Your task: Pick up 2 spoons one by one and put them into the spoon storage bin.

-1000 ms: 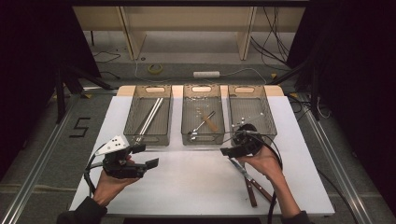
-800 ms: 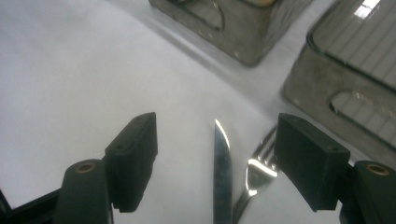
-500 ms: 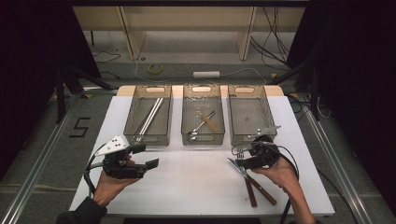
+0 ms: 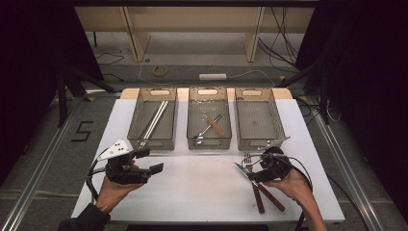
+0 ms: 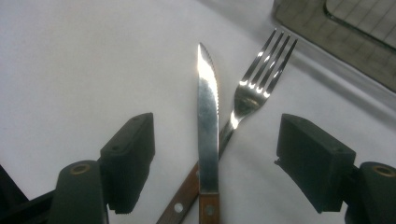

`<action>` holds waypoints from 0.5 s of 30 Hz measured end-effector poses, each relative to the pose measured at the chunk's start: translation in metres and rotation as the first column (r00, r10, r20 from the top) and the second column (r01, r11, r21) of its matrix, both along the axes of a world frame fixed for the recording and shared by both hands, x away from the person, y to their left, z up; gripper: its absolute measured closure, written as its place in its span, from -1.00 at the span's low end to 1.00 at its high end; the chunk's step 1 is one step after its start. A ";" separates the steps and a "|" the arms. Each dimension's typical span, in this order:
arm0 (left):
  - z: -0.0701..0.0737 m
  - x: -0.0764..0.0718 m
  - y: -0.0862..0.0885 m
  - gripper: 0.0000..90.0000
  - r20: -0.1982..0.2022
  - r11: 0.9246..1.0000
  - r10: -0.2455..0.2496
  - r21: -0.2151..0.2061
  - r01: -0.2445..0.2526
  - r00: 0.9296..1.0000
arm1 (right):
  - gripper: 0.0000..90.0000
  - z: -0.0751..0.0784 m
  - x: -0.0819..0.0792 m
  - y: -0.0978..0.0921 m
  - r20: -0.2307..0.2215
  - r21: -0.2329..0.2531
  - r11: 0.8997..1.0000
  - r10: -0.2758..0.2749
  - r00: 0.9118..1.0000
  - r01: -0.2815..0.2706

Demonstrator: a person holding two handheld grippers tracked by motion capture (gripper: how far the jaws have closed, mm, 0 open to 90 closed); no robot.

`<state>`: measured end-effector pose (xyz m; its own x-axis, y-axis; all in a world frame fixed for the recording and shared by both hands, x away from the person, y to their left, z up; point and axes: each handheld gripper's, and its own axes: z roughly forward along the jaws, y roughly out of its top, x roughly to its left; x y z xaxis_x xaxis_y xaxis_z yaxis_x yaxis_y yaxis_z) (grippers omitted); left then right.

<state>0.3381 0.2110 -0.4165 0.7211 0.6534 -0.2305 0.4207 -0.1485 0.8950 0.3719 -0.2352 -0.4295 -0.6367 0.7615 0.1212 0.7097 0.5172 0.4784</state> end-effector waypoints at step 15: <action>0.000 0.000 0.000 -0.62 0.001 1.000 0.001 -0.001 -0.001 1.000 | -0.37 -0.005 -0.010 -0.003 -0.028 -0.049 0.999 0.004 1.000 -0.006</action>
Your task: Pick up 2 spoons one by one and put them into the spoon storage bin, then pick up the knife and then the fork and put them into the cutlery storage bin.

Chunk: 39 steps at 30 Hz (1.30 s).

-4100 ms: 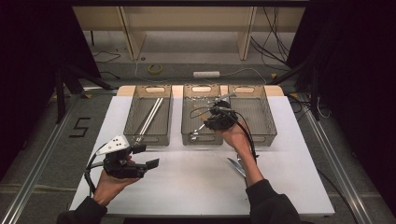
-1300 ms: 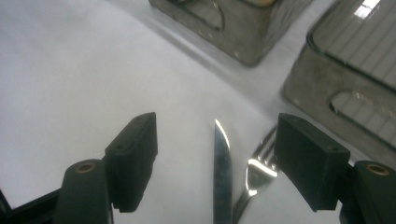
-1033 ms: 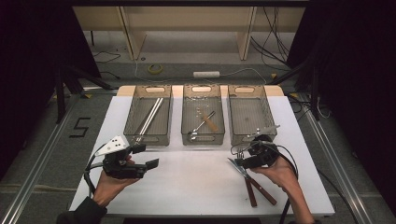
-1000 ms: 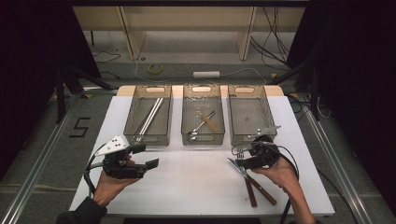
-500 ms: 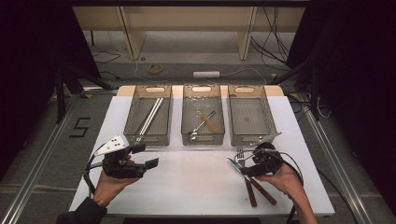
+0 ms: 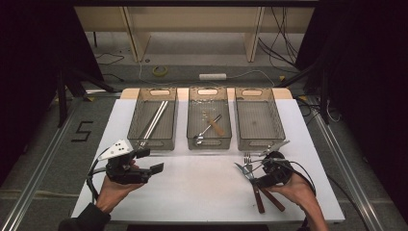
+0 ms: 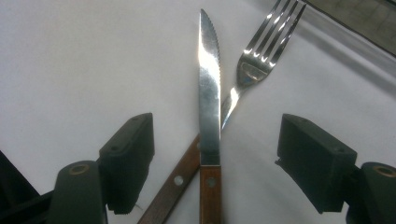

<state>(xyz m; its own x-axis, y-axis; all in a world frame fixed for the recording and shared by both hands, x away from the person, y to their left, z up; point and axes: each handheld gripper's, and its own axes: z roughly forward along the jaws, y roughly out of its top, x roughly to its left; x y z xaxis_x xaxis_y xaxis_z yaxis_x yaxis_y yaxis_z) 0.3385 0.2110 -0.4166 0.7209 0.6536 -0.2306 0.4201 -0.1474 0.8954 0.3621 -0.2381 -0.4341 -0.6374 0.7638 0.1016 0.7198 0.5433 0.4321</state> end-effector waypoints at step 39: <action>0.000 -0.003 0.003 -0.62 0.009 1.000 0.005 -0.002 -0.005 1.000 | 0.31 -0.007 -0.017 -0.008 -0.077 -0.134 0.991 -0.002 0.997 -0.009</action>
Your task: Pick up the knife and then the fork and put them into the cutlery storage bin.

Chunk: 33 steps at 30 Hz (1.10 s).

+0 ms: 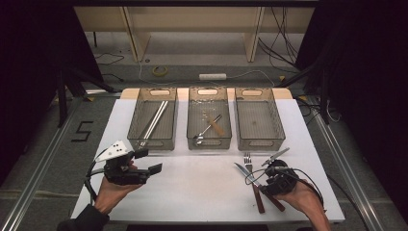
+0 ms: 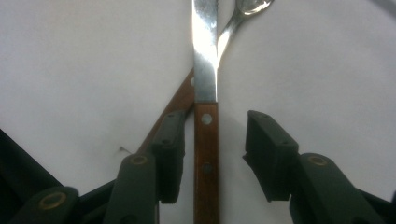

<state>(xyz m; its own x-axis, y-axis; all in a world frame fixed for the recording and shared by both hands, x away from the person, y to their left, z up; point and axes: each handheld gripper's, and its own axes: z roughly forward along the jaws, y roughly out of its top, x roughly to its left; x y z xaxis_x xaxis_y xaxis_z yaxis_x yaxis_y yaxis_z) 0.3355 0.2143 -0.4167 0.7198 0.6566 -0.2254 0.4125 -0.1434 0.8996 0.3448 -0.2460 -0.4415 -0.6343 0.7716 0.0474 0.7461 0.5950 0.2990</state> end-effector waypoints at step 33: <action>0.000 -0.001 -0.003 -0.62 0.005 1.000 -0.011 0.018 0.011 1.000 | 0.68 -0.014 -0.002 0.005 -0.038 -0.058 0.998 0.006 0.999 -0.008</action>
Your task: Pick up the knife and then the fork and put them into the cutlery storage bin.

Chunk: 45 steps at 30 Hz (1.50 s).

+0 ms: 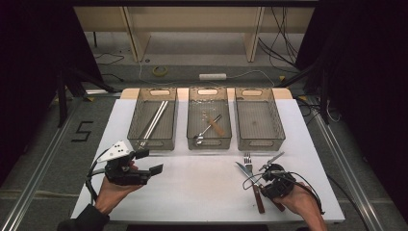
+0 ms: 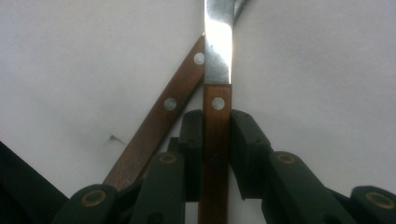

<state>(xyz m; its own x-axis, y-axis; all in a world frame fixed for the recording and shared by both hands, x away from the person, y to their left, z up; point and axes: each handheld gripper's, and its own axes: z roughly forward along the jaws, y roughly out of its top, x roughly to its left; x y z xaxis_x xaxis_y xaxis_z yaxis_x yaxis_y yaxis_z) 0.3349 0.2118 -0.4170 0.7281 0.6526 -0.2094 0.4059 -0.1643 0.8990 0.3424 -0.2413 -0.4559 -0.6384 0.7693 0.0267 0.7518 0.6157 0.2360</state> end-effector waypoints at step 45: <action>0.001 0.000 0.001 -0.62 0.008 1.000 0.016 -0.021 -0.016 1.000 | 0.72 0.044 0.017 -0.020 0.180 0.109 0.994 -0.022 0.983 0.002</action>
<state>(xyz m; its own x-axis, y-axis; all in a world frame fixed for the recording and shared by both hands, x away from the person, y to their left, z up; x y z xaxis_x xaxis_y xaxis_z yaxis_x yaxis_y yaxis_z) 0.3351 0.2127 -0.4165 0.7195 0.6596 -0.2176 0.4013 -0.1390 0.9054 0.3597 -0.2617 -0.4121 -0.6310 0.7758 -0.0044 0.6980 0.5702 0.4332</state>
